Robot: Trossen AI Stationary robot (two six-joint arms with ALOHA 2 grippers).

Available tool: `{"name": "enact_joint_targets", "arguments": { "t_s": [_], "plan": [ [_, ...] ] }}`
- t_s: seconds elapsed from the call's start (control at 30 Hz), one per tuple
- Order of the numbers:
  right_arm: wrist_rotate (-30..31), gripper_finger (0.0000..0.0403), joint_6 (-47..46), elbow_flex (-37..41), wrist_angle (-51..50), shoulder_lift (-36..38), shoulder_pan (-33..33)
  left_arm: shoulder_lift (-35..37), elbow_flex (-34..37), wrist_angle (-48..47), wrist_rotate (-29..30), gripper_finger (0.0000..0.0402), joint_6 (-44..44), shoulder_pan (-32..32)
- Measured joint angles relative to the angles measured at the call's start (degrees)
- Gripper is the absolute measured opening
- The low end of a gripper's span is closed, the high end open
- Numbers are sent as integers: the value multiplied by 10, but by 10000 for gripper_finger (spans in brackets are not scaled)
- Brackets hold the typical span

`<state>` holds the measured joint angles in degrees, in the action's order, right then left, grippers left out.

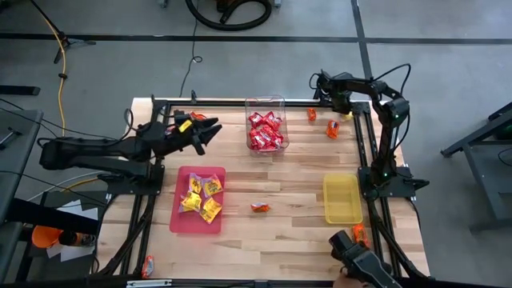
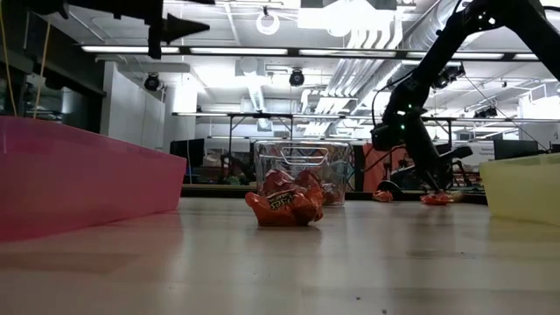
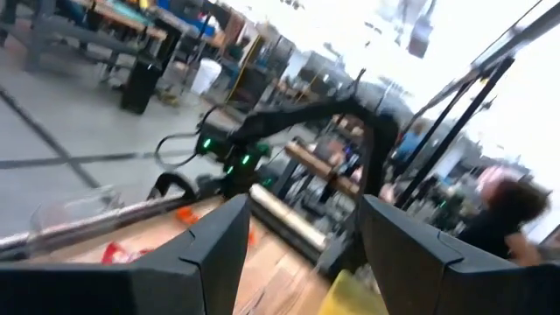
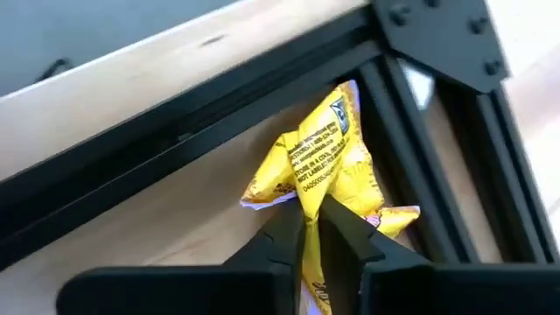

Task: Sort candy
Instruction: Put the yellow candy into the pink bin

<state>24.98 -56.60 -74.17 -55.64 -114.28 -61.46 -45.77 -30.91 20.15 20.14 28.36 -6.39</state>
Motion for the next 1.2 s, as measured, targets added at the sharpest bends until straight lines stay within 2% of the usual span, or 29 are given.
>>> {"name": "enact_joint_targets", "arguments": {
  "t_s": [0.17,0.3,0.4,0.53,0.67,0.8,1.0,1.13,1.2],
  "plan": [
    [52,4,88,0,19,47,46,42,-1,7,0,204,-2,0],
    [103,5,121,0,31,115,100,69,-1,-7,0,204,-35,0],
    [113,2,151,0,72,172,147,79,-1,-26,0,204,-49,0],
    [61,1,239,0,172,241,221,80,-1,-38,-33,204,-45,0],
    [-55,1,322,0,257,295,304,77,-1,-58,-87,204,-30,1],
    [-158,1,345,0,308,332,399,77,-1,-70,-132,204,-21,1],
    [-171,0,333,0,341,349,577,77,0,-70,-196,204,-32,1],
    [-168,0,374,0,378,344,681,77,0,-69,-205,204,-17,6],
    [-144,0,373,0,384,342,725,74,0,-65,-206,204,-5,11]
  ]
}}
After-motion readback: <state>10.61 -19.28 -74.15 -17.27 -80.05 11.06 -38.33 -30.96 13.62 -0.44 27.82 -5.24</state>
